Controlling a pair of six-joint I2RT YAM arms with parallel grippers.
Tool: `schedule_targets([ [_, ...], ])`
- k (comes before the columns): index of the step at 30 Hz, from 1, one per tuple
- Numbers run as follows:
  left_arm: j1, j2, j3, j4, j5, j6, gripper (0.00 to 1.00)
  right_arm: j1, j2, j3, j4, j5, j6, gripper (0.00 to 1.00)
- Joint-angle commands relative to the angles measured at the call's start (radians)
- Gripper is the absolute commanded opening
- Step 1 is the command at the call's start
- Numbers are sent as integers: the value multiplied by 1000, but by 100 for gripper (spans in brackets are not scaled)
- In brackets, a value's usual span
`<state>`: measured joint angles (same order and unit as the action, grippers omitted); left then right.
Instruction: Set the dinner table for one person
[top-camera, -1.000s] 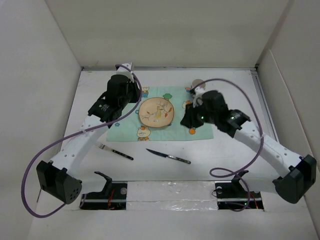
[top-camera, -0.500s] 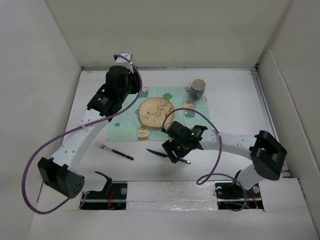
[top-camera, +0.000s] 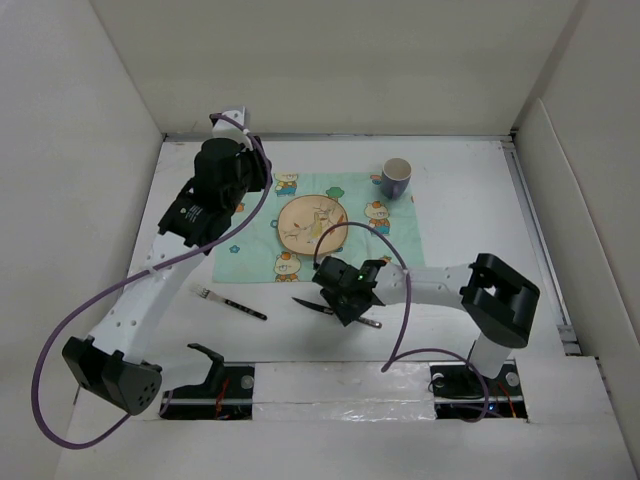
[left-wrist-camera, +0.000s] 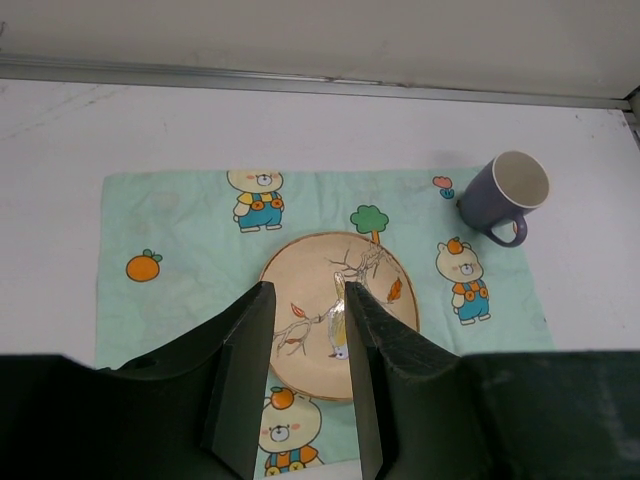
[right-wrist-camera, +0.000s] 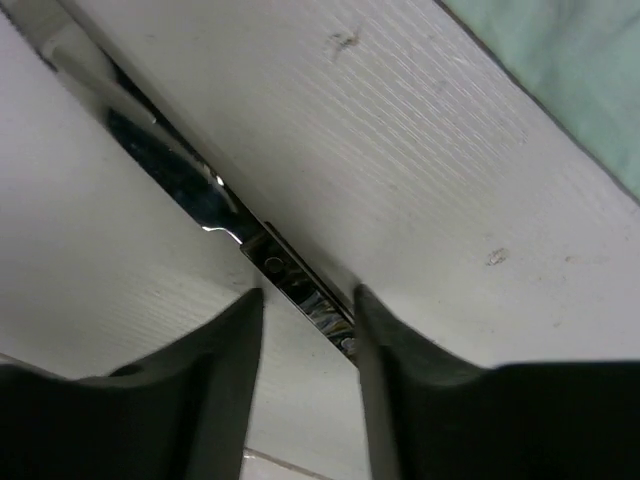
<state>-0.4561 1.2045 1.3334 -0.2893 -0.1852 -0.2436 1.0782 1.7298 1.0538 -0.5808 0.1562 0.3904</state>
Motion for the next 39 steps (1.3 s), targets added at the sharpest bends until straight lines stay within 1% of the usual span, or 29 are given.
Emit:
schedule_targets([
  [1, 5, -25, -16, 19, -3, 3, 31, 29, 51, -12, 35, 10, 31, 39],
  [2, 5, -26, -17, 21, -5, 3, 31, 41, 48, -12, 36, 5, 31, 29],
  [5, 5, -26, -23, 24, -3, 3, 31, 64, 34, -17, 21, -24, 28, 18],
  [6, 5, -26, -26, 24, -3, 3, 31, 74, 10, -15, 13, -30, 27, 11],
  [8, 5, -26, -33, 29, 3, 0, 31, 87, -35, -14, -7, -56, 2, 5],
  [9, 5, -26, -42, 30, 3, 0, 31, 97, -59, -11, -17, -67, 1, 0],
  [13, 5, -22, -54, 36, 9, -14, 32, 97, -220, 46, -82, -124, -64, 0],
  [16, 5, -16, -60, 47, 21, -19, 31, 97, -281, 178, -161, -149, -168, 0],
  [17, 5, -10, -60, 50, 23, -20, 31, 82, -294, 248, -178, -182, -179, 0],
  [18, 5, -5, -56, 52, 23, -22, 31, 62, -303, 277, -174, -193, -183, 0],
  [20, 5, 10, -51, 52, 20, -23, 31, -41, -329, 307, -131, -195, -177, 0],
  [21, 5, 21, -45, 53, 15, -32, 31, -176, -328, 308, -79, -169, -135, 0],
  [22, 5, 27, -45, 52, 10, -33, 31, -178, -328, 308, -61, -168, -134, 0],
  [24, 5, 41, -43, 44, -11, -48, 31, -260, -290, 310, -33, -77, -88, 0],
  [25, 5, 53, -40, 26, -38, -75, 31, -337, -270, 310, -5, -58, -37, 0],
  [27, 16, 61, -43, 7, -53, -109, 31, -403, -198, 290, 53, -78, -19, 0],
  [29, 27, 70, -54, -10, -63, -169, 30, -469, -133, 314, 56, -55, -5, 0],
  [30, 27, 70, -62, -17, -69, -186, 29, -484, -66, 328, 61, -49, -5, 0],
  [33, 27, 63, -94, -46, -83, -269, 29, -541, 49, 376, 70, -17, 13, 0],
  [35, 27, 46, -129, -65, -88, -318, 28, -569, 94, 406, 65, -24, 37, 0],
  [38, 27, -2, -186, -70, -88, -341, 28, -598, 163, 419, 78, -59, 65, 0],
  [39, 27, -2, -197, -71, -88, -344, 28, -598, 163, 419, 78, -60, 65, 0],
])
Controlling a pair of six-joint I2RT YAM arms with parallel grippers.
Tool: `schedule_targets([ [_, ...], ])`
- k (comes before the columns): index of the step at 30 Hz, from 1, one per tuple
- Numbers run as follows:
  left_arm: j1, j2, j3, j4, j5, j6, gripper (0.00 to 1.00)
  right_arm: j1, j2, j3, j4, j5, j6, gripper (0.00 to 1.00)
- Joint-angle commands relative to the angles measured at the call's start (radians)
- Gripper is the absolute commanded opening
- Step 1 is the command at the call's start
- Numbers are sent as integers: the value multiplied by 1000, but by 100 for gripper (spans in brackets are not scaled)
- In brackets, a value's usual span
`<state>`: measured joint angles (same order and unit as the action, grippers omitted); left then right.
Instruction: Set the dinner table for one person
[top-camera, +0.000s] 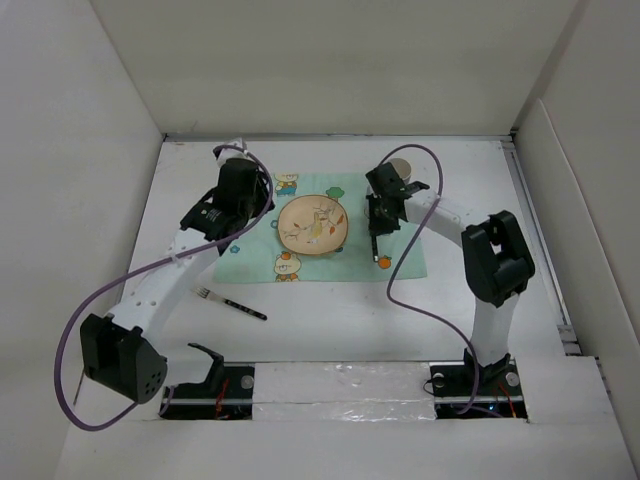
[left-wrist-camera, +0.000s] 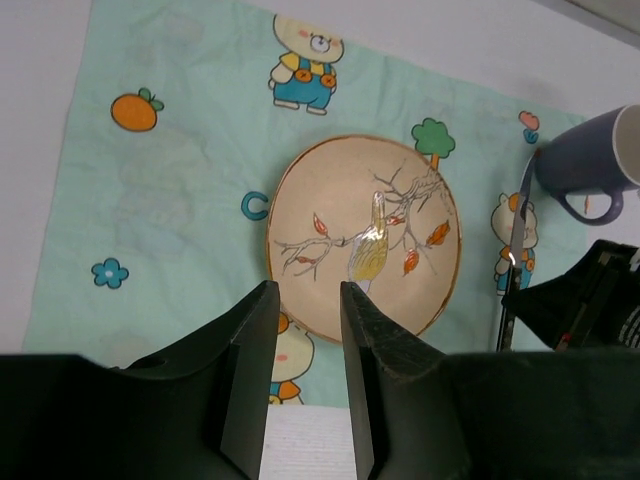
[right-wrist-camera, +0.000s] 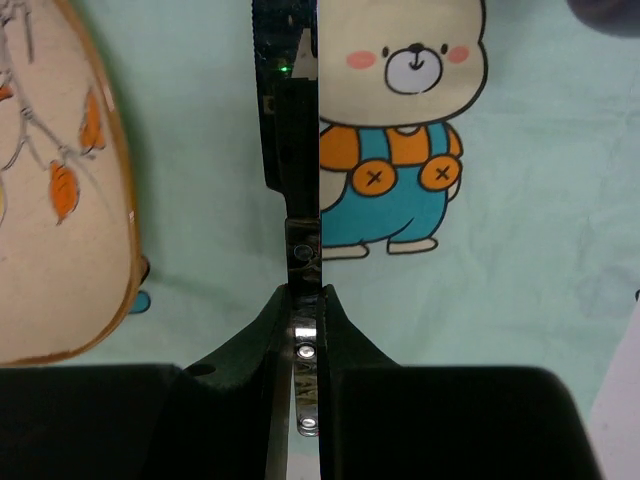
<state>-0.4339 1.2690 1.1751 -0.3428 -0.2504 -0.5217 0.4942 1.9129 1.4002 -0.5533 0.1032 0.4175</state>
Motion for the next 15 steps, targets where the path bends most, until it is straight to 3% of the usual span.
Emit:
schedule_targets([
  [1, 4, -78, -46, -24, -23, -67, 28, -14, 0, 74, 52, -5, 46, 0],
  [15, 4, -141, -130, -94, -20, -103, 28, -23, 72, 31, 79, 1, 84, 4],
])
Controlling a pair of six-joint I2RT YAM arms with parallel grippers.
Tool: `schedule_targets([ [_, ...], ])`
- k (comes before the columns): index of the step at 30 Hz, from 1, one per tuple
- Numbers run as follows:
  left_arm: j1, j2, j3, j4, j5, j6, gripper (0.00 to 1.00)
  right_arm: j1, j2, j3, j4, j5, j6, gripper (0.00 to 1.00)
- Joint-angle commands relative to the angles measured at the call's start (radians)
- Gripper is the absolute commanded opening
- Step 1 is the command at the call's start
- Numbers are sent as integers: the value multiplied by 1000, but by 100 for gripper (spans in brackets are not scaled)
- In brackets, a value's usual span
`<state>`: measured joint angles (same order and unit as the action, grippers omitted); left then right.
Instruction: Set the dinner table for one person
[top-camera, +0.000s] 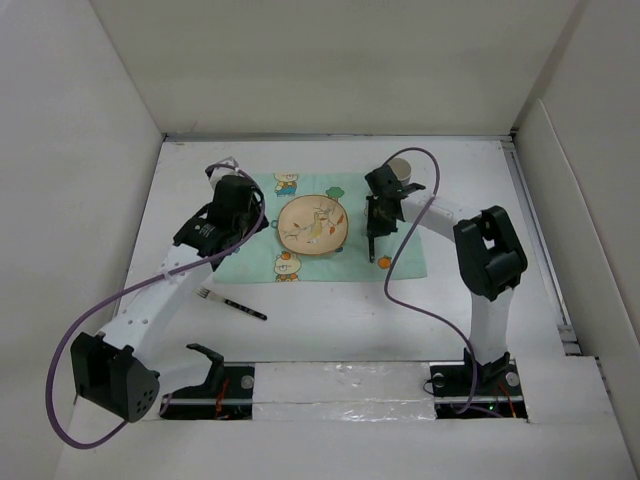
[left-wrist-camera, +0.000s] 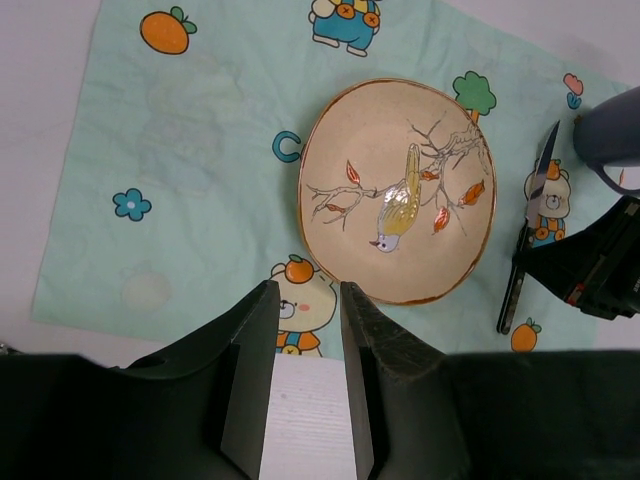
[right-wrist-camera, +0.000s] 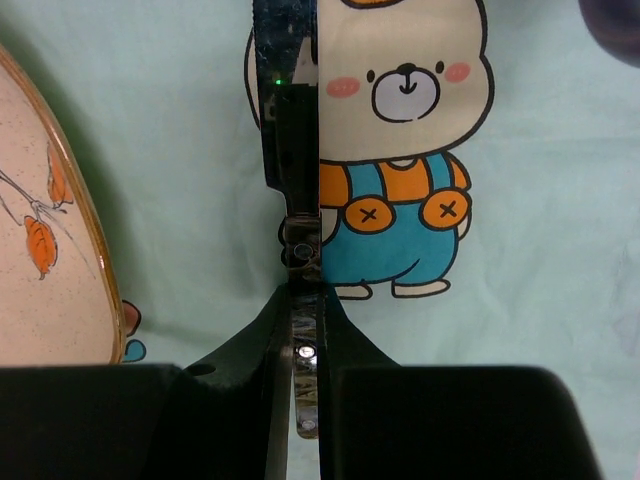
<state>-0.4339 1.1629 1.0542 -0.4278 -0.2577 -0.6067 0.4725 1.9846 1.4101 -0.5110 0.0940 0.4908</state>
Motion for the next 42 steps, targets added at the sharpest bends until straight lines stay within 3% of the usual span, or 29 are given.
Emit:
schedule_targets([
  [1, 4, -35, -13, -12, -11, -19, 28, -2, 3, 18, 35, 9, 9, 4],
  [6, 4, -46, -31, -14, -6, -34, 28, 8, -7, 9, 40, 18, 8, 12],
  [11, 4, -60, -39, -60, -21, -70, 31, 18, -41, 21, 12, 29, 3, 34],
  [15, 4, -68, -36, -196, -92, -201, 35, 18, -122, 20, 2, -20, -8, 45],
  [20, 4, -97, -106, -367, -39, -385, 37, 64, -298, -29, 8, -86, -61, 58],
  [28, 4, -210, -299, -491, 103, -600, 38, 120, -654, -292, 78, -189, -41, 58],
  [33, 4, -259, -339, -523, 130, -680, 47, 141, -730, -398, 100, -257, -40, 58],
  [42, 4, -10, -286, -494, -43, -758, 50, 150, -814, -389, 78, -347, -113, 58],
])
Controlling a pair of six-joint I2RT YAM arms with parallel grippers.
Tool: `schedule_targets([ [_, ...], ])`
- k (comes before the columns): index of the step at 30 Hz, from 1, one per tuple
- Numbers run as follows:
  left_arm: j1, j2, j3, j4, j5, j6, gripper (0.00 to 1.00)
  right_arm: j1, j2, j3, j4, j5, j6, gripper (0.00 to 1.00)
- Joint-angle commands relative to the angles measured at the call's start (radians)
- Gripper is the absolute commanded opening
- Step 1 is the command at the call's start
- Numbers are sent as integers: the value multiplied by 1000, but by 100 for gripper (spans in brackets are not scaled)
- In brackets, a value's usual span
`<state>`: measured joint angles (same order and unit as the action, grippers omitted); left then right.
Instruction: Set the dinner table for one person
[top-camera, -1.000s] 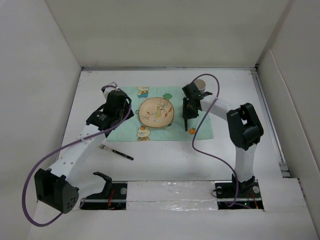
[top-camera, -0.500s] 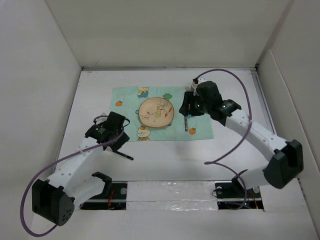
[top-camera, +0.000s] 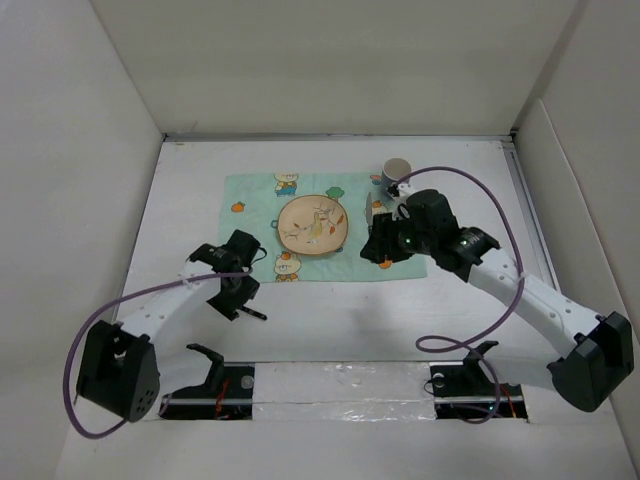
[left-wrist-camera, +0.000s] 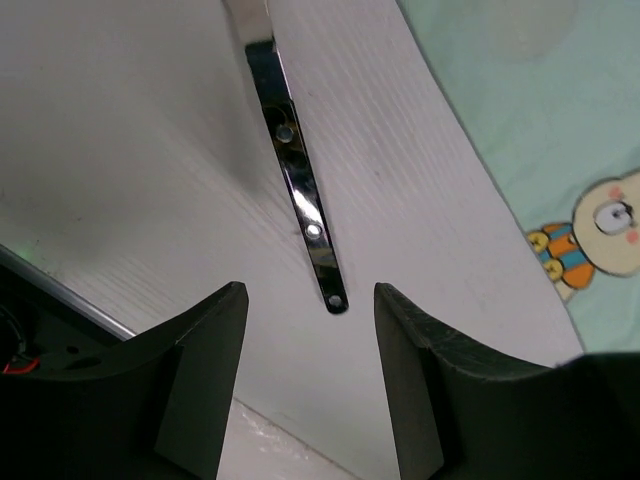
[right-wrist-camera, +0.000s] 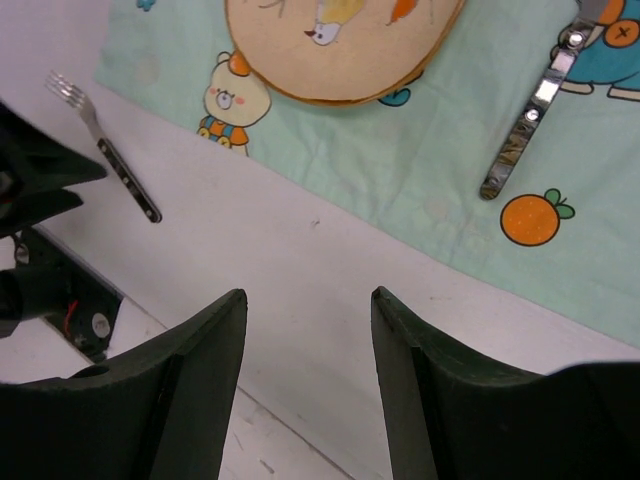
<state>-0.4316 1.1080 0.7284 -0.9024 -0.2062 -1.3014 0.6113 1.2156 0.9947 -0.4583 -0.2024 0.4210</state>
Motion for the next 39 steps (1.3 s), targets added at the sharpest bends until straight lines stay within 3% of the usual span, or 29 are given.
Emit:
schedule_targets([
  [1, 2, 74, 34, -13, -99, -74, 50, 11, -51, 36, 8, -52, -56, 58],
  [12, -10, 261, 77, 3, -193, -114, 47, 11, -160, 41, -6, -80, -48, 58],
  [15, -27, 315, 36, 69, -124, -134, 46, 11, -168, 88, -37, -83, -51, 58],
  [24, -39, 173, -96, 172, -110, -230, 43, -39, -165, 147, -82, -117, -64, 58],
  [31, -39, 158, -113, 181, -93, -262, 15, -48, -131, 185, -105, -100, -74, 58],
  [33, -39, 129, -124, 177, -88, -298, 0, -48, -120, 190, -103, -111, -76, 58],
  [39, -39, -17, -97, 67, -47, -335, 0, -48, -116, 190, -117, -92, -79, 58],
])
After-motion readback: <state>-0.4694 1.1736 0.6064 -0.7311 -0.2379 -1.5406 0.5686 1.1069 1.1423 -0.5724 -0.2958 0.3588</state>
